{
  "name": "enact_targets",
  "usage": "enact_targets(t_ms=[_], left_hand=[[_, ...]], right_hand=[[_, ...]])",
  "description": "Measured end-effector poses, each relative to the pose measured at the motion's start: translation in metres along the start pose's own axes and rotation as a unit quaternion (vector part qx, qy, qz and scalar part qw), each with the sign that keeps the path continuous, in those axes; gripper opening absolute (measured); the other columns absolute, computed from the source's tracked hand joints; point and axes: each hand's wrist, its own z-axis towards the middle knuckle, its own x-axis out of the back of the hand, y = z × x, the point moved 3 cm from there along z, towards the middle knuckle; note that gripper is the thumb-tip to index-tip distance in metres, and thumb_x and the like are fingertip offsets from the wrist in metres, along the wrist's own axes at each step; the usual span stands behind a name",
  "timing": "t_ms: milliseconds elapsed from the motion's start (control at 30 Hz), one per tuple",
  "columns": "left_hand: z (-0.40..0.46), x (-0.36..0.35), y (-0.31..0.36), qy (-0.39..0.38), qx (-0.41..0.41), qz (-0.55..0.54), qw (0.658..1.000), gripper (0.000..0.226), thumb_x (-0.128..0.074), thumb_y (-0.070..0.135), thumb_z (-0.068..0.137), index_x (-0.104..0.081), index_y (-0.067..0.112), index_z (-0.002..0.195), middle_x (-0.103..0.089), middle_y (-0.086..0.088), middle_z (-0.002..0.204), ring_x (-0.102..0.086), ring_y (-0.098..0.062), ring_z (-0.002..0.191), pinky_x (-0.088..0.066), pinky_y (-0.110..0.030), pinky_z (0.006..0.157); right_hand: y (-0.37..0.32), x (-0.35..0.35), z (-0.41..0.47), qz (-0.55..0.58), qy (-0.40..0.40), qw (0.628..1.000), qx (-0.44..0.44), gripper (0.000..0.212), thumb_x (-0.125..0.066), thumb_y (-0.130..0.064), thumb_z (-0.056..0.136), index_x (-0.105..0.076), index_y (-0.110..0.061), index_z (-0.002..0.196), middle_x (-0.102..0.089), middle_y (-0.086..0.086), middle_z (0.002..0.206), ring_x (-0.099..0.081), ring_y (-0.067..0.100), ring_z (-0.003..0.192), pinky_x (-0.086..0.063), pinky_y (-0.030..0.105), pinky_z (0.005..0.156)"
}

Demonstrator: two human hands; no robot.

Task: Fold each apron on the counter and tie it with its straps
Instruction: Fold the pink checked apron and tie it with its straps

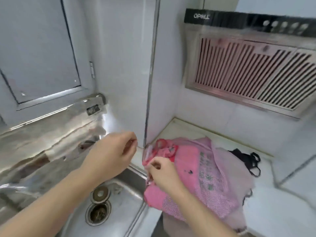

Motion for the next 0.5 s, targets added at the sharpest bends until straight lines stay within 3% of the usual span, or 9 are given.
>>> enact_targets(t_ms=[100, 200, 267, 300, 333, 400, 433, 500], left_hand=[[0.043, -0.086, 0.025, -0.040, 0.014, -0.052, 0.998, 0.013, -0.051, 0.042, 0.100, -0.061, 0.034, 0.094, -0.062, 0.013, 0.070, -0.060, -0.010, 0.066, -0.052, -0.039, 0.061], [0.081, -0.172, 0.040, -0.061, 0.066, -0.088, 0.992, 0.008, -0.058, 0.037, 0.099, -0.065, 0.032, 0.097, -0.065, 0.015, 0.068, -0.062, -0.007, 0.063, -0.054, -0.038, 0.062], [0.103, -0.223, 0.045, -0.064, 0.116, -0.104, 0.986, 0.006, -0.062, 0.035, 0.097, -0.067, 0.032, 0.096, -0.066, 0.017, 0.067, -0.062, -0.006, 0.064, -0.054, -0.036, 0.064], [0.118, -0.254, 0.048, -0.069, 0.135, -0.108, 0.983, 0.005, -0.063, 0.034, 0.096, -0.067, 0.033, 0.094, -0.066, 0.018, 0.068, -0.062, -0.005, 0.064, -0.053, -0.035, 0.064], [0.129, -0.276, 0.051, -0.075, 0.152, -0.112, 0.979, 0.005, -0.064, 0.033, 0.096, -0.067, 0.034, 0.091, -0.066, 0.020, 0.071, -0.061, -0.004, 0.065, -0.053, -0.034, 0.064], [0.146, -0.311, 0.054, -0.085, 0.179, -0.119, 0.973, 0.008, -0.065, 0.031, 0.095, -0.066, 0.034, 0.088, -0.067, 0.025, 0.076, -0.063, -0.002, 0.070, -0.050, -0.031, 0.062], [0.153, -0.327, 0.054, -0.089, 0.190, -0.117, 0.971, 0.008, -0.065, 0.031, 0.095, -0.067, 0.034, 0.088, -0.067, 0.027, 0.076, -0.063, 0.000, 0.073, -0.047, -0.028, 0.060], [0.164, -0.354, 0.055, -0.106, 0.206, -0.109, 0.967, 0.007, -0.065, 0.029, 0.095, -0.068, 0.032, 0.089, -0.066, 0.031, 0.077, -0.063, 0.004, 0.076, -0.041, -0.024, 0.058]], right_hand=[[0.109, 0.064, 0.025, -0.042, 0.004, 0.993, -0.114, 0.020, -0.058, -0.013, 0.096, -0.068, -0.025, 0.084, -0.075, 0.005, 0.077, -0.073, 0.022, 0.068, -0.058, 0.042, 0.061], [0.210, 0.112, 0.047, -0.100, -0.014, 0.977, -0.188, 0.020, -0.055, -0.011, 0.094, -0.062, -0.029, 0.090, -0.069, -0.006, 0.082, -0.067, 0.012, 0.068, -0.055, 0.031, 0.061], [0.272, 0.133, 0.055, -0.136, -0.043, 0.963, -0.229, 0.014, -0.063, -0.019, 0.094, -0.059, -0.030, 0.102, -0.066, -0.009, 0.094, -0.064, 0.007, 0.077, -0.058, 0.032, 0.078], [0.309, 0.143, 0.060, -0.170, -0.062, 0.948, -0.262, 0.025, -0.068, -0.029, 0.093, -0.057, -0.027, 0.116, -0.065, -0.005, 0.108, -0.066, 0.010, 0.090, -0.058, 0.034, 0.088], [0.339, 0.148, 0.061, -0.209, -0.075, 0.931, -0.290, 0.051, -0.071, -0.039, 0.091, -0.050, -0.022, 0.134, -0.058, 0.003, 0.128, -0.065, 0.017, 0.108, -0.056, 0.036, 0.099], [0.382, 0.159, 0.062, -0.253, -0.065, 0.902, -0.343, 0.092, -0.073, -0.052, 0.088, -0.025, -0.011, 0.155, -0.030, 0.015, 0.154, -0.051, 0.028, 0.135, -0.049, 0.037, 0.109], [0.396, 0.167, 0.065, -0.264, -0.035, 0.896, -0.355, 0.097, -0.072, -0.054, 0.088, -0.019, -0.009, 0.155, -0.026, 0.016, 0.154, -0.048, 0.028, 0.136, -0.051, 0.037, 0.107], [0.408, 0.192, 0.076, -0.301, 0.073, 0.889, -0.338, 0.089, -0.070, -0.055, 0.089, -0.021, -0.008, 0.147, -0.036, 0.015, 0.145, -0.052, 0.029, 0.126, -0.054, 0.039, 0.100]])
